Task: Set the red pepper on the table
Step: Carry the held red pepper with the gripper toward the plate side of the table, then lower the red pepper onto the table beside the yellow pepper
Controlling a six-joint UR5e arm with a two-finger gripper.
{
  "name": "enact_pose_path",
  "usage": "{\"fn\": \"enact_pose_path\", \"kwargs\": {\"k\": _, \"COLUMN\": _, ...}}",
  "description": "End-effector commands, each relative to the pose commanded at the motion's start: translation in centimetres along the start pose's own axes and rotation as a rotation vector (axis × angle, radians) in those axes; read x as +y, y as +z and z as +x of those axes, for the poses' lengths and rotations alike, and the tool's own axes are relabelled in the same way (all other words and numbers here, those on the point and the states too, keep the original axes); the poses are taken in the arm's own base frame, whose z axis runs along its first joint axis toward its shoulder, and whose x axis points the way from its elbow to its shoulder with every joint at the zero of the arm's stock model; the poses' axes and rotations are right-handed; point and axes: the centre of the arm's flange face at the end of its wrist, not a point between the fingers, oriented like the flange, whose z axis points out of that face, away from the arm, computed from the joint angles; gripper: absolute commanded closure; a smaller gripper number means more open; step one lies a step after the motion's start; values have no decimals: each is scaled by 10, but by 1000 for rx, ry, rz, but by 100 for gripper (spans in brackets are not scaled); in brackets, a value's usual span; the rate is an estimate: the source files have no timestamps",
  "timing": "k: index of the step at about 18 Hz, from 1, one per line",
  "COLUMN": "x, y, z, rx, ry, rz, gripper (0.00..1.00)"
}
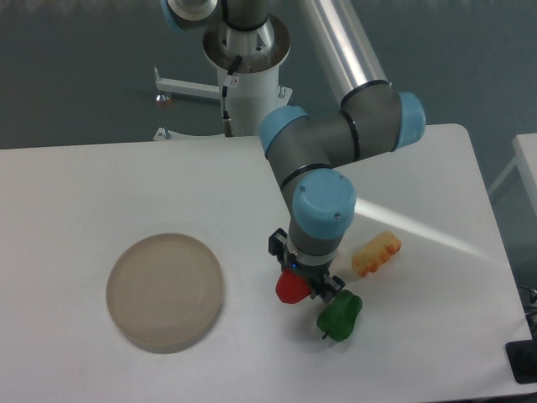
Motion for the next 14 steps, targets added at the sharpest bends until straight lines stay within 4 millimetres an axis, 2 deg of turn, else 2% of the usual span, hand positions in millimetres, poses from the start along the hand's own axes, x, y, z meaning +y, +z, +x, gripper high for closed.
{"fn": "enact_pose_path", "kwargs": {"k": 6, "x": 6, "y": 44, "z": 11, "rx": 28, "ry": -37, "rz": -20, "gripper": 54}}
{"fn": "enact_pose_path", "kwargs": {"k": 14, "x": 9, "y": 65, "z": 17, "rx": 50, "ry": -39, "rz": -5, "gripper": 54}}
